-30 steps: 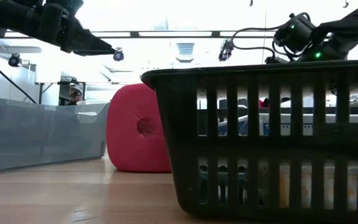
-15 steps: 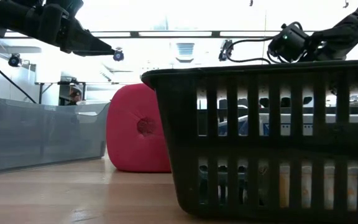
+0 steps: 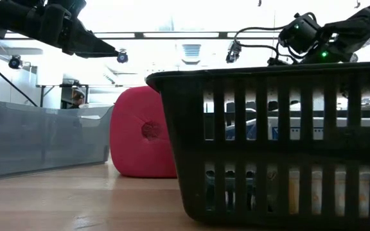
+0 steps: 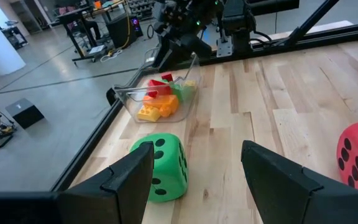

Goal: Pick & Place Toys
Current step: Put the green game piece into the transparent bin

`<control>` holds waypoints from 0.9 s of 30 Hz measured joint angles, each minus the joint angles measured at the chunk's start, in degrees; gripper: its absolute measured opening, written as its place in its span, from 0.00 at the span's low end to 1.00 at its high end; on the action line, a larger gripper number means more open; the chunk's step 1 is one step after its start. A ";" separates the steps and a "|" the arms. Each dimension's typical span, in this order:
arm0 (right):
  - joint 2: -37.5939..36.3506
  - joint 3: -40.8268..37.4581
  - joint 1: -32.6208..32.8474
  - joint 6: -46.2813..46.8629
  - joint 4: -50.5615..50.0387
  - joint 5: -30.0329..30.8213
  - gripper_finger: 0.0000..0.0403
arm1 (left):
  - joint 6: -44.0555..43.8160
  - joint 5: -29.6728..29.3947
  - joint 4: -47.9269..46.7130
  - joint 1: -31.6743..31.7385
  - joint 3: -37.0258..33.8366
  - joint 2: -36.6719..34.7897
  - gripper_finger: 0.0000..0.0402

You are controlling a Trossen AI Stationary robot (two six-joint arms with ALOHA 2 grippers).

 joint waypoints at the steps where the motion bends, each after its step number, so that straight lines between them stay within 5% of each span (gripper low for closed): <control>1: 0.00 0.35 0.00 0.00 0.02 0.00 0.43 | 0.00 0.00 -0.12 0.00 0.00 0.00 0.61; 7: 0.01 1.82 0.66 -2.48 4.13 -3.56 0.63 | -0.41 0.02 -0.30 0.00 0.00 0.00 0.61; 12: 2.16 -2.34 5.59 -5.90 28.00 -10.73 0.71 | -3.18 0.02 -0.76 0.00 0.00 1.06 0.61; 17: 7.30 -5.77 13.91 -9.00 50.68 -11.03 0.72 | -7.46 0.22 -2.09 -0.02 0.00 6.87 0.61; 27: 14.94 -1.41 24.32 -10.15 54.05 -9.35 0.72 | -24.13 -4.59 -5.37 2.04 7.27 25.18 0.61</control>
